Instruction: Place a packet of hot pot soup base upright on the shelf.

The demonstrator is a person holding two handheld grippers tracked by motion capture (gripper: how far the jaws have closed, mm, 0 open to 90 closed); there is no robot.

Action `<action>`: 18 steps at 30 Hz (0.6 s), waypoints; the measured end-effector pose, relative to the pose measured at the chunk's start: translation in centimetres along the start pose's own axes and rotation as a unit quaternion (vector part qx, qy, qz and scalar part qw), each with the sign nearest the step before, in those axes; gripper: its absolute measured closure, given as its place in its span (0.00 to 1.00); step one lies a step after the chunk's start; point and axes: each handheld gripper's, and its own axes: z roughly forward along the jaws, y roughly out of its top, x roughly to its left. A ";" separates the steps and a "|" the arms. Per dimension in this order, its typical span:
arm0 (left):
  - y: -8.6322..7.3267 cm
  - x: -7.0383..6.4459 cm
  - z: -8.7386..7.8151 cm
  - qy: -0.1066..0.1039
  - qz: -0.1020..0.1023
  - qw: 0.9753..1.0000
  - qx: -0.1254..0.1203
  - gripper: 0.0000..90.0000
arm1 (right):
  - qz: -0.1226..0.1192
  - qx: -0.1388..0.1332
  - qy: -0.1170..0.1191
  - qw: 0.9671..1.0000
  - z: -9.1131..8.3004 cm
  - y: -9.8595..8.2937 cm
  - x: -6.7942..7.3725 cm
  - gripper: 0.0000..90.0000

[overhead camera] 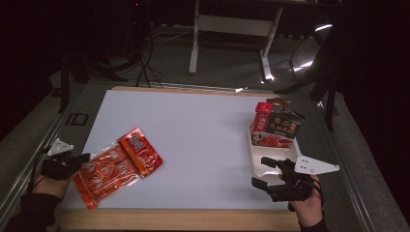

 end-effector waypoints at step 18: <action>-1.0 1.3 2.3 0.024 0.022 0.997 0.066 1.00 | -0.002 0.003 0.001 1.000 0.2 -0.4 -0.2 0.19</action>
